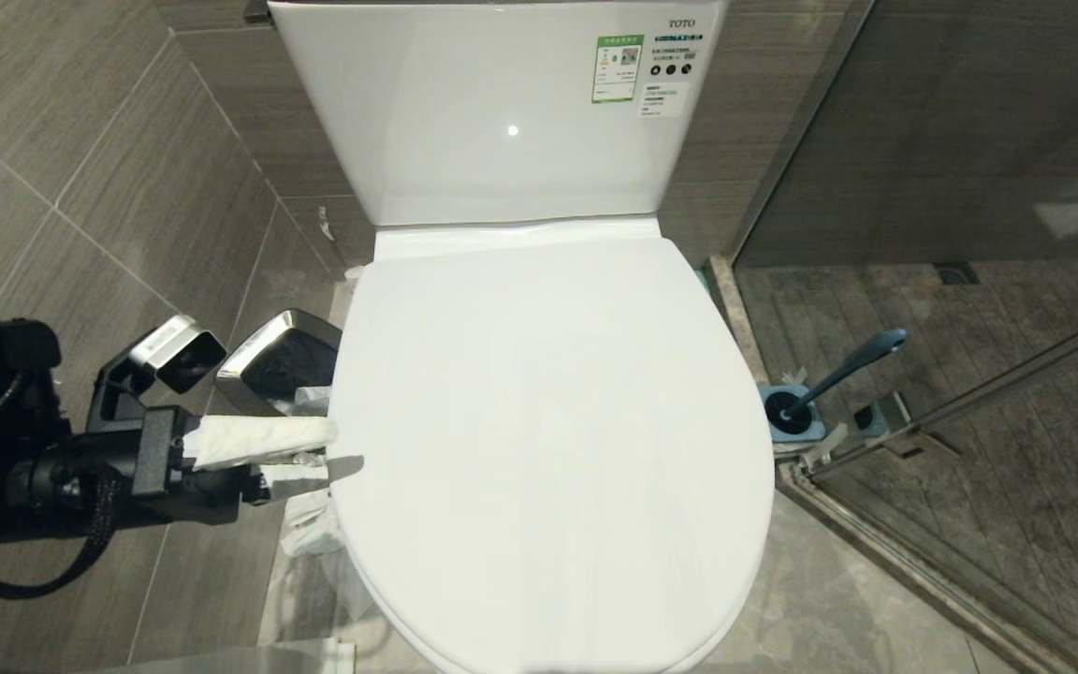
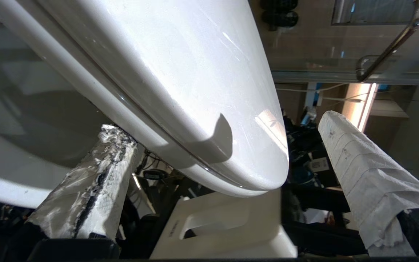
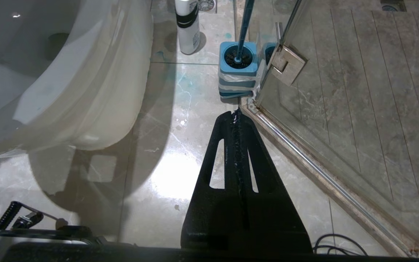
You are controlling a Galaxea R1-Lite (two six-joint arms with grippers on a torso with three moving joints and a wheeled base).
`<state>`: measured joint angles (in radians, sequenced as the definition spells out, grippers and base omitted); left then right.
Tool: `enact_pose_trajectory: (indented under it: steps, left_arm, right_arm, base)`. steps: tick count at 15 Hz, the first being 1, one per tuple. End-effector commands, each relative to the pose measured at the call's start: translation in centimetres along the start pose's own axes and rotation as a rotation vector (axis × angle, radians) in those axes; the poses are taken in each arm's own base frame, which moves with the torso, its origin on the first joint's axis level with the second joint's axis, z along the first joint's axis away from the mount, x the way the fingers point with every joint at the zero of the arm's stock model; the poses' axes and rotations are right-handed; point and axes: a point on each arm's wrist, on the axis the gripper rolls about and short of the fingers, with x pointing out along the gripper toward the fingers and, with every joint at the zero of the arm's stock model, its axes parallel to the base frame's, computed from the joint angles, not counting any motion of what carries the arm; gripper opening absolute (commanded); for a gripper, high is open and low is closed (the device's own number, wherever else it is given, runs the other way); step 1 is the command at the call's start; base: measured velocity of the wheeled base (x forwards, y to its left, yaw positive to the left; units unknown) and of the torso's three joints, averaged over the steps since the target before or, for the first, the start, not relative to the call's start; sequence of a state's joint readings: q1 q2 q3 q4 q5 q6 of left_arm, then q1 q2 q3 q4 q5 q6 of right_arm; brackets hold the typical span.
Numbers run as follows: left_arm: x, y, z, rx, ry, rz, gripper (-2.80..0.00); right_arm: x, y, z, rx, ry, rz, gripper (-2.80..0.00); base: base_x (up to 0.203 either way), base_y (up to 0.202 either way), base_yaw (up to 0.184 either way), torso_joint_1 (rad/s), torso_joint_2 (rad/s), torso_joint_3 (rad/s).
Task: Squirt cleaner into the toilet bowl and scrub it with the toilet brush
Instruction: Use the left hand to lift the toilet lid slightly
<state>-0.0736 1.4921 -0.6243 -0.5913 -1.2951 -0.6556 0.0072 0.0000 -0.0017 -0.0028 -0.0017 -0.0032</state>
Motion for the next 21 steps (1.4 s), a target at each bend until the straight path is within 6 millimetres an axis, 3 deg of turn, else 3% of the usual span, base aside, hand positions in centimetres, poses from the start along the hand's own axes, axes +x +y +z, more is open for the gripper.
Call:
enact_pose_trajectory:
  steps: [1,9,21]
  left_arm:
    - [-0.1,-2.0,0.9,0.038,-0.011,-0.029,0.0]
    - [0.0,-5.9,2.8,-0.04,-0.056,-0.149,0.0]
    - [-0.4,-9.5,5.2,0.028,-0.085,-0.239,0.0]
  right_arm:
    - [0.0,0.0,0.0,-0.001,0.0,0.001,-2.8]
    - [0.0,0.0,0.0,-0.001,0.0,0.001,-2.8]
    - [0.0,0.0,0.0,0.0,0.0,0.001,-2.8]
  base:
    - [0.0,0.0,0.0,0.0,0.0,0.0]
    - [0.0,0.0,0.0,0.0,0.0,0.0]
    - [0.0,0.0,0.0,0.0,0.0,0.0]
